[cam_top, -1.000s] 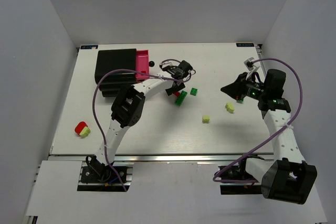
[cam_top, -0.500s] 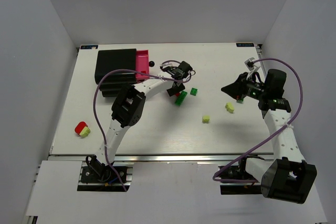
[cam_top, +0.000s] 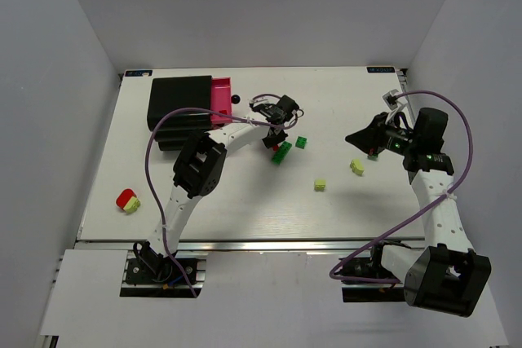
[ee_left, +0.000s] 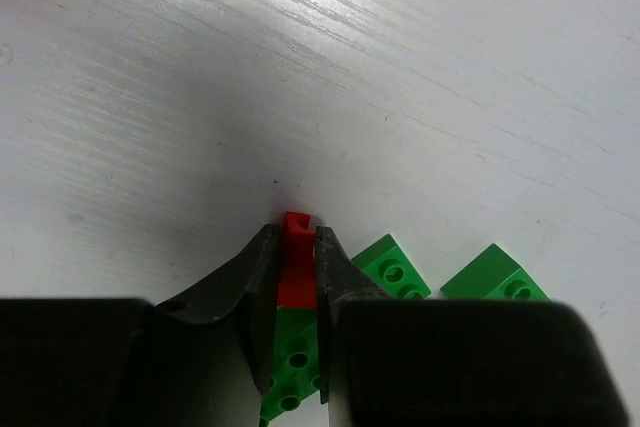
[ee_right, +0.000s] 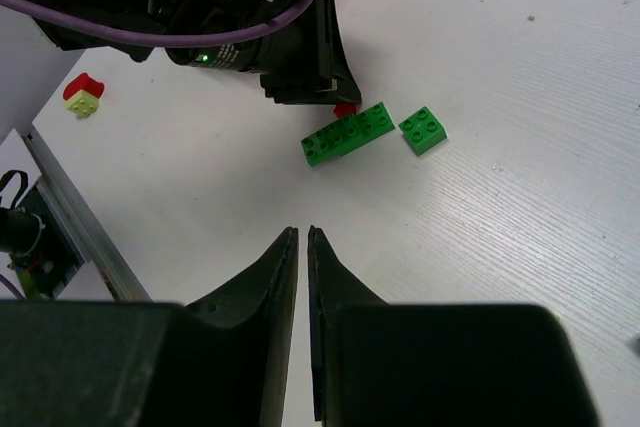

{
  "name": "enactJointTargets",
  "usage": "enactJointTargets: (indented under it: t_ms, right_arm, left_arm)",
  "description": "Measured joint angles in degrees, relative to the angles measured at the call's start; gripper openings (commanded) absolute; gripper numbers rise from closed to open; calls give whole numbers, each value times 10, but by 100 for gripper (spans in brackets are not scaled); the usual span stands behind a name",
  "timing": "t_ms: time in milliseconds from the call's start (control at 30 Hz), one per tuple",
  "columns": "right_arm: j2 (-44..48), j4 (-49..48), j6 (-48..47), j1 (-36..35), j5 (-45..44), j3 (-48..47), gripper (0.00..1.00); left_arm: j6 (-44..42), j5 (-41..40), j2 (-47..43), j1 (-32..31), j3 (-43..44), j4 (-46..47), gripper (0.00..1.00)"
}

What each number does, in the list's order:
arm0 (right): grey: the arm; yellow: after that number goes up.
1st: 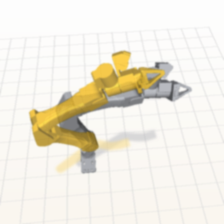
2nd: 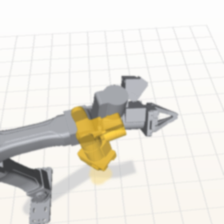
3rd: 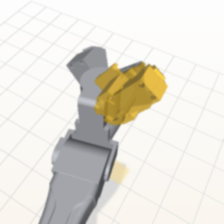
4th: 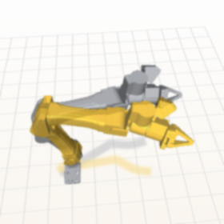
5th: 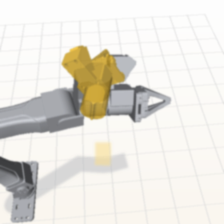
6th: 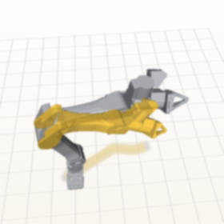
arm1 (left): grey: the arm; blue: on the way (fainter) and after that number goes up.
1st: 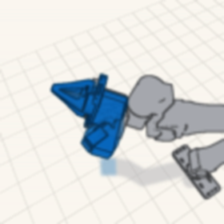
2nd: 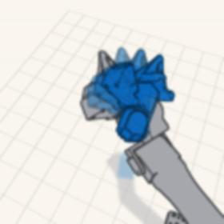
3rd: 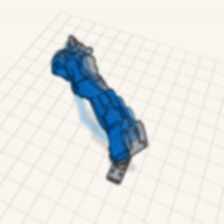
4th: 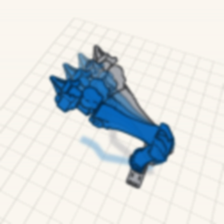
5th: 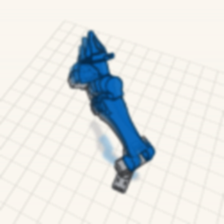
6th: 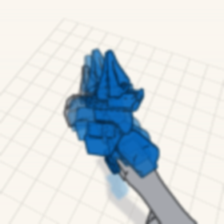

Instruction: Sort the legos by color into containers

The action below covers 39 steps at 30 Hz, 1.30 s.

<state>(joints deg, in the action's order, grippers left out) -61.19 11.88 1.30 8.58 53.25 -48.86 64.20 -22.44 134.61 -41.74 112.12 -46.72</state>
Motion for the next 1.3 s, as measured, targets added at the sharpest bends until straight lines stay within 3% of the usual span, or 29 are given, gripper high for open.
enactJointTargets:
  t_ms: [167, 267, 533, 933, 1300]
  right_arm:
    - [0, 0, 0, 4, 6, 0, 14]
    - [0, 0, 0, 6, 9, 0, 14]
    - [-1, 0, 0, 8, 10, 0, 14]
    - [-19, 0, 0, 8, 12, 0, 13]
    - [-23, 0, -2, 8, 13, 0, 12]
  left_arm:
    - [-28, -4, 0, 0, 9, -6, 3]
    - [-59, -14, 0, 0, 30, -12, 0]
    - [-195, -49, -50, -1, 34, 26, 0]
    - [-375, -138, -243, 1, -8, 94, 0]
    - [-418, -218, -231, 76, -8, 48, 0]
